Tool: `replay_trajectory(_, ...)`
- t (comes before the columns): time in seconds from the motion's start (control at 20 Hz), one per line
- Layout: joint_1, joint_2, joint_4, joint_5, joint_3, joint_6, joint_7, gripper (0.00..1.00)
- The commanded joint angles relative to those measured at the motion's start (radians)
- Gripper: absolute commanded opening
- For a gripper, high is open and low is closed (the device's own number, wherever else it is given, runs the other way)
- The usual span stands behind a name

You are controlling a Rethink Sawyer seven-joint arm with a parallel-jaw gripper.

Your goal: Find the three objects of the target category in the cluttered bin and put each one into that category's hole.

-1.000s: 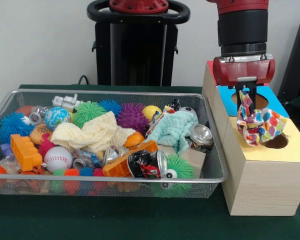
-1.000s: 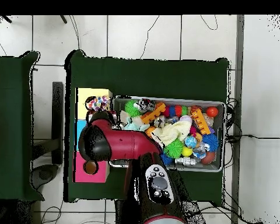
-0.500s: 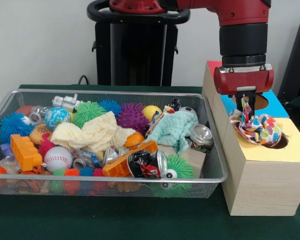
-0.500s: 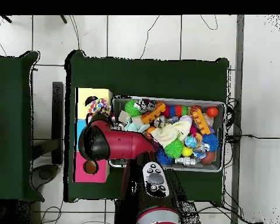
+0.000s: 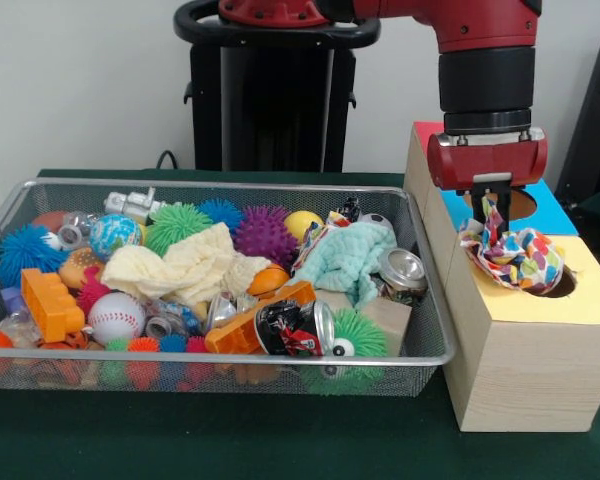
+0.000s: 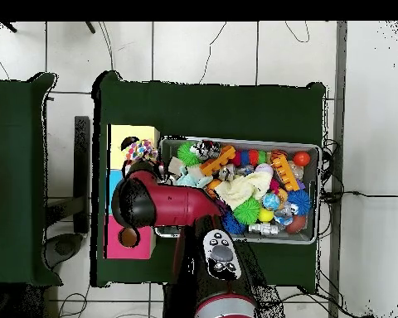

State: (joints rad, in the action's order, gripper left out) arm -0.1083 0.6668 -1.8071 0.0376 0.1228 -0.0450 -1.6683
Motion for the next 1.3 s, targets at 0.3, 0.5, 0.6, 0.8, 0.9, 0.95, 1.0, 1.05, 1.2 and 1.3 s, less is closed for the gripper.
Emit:
replay_trajectory(0.3,0.02,-0.069,0.103,0.094,-0.008,-0.216,-0.173,0.0)
replay_trajectory(0.5,0.003,-0.019,0.09,0.106,0.021,-0.255,-0.168,0.0)
replay_trajectory(0.6,-0.028,-0.001,0.074,0.118,0.076,-0.238,-0.165,0.0)
replay_trajectory(0.8,-0.09,0.027,0.028,0.12,0.163,-0.226,-0.141,0.0)
replay_trajectory(0.9,-0.088,0.035,0.02,0.111,0.154,-0.215,-0.145,0.0)
replay_trajectory(0.95,-0.086,0.035,0.017,0.107,0.149,-0.213,-0.148,0.0)
replay_trajectory(1.0,-0.077,0.034,0.021,0.106,0.137,-0.216,-0.152,0.0)
replay_trajectory(1.05,-0.075,0.031,0.021,0.104,0.135,-0.214,-0.154,0.0)
replay_trajectory(1.2,-0.053,-0.02,0.034,0.089,0.116,-0.153,-0.167,0.0)
replay_trajectory(1.3,-0.025,-0.064,0.059,0.09,0.092,-0.129,-0.178,0.0)
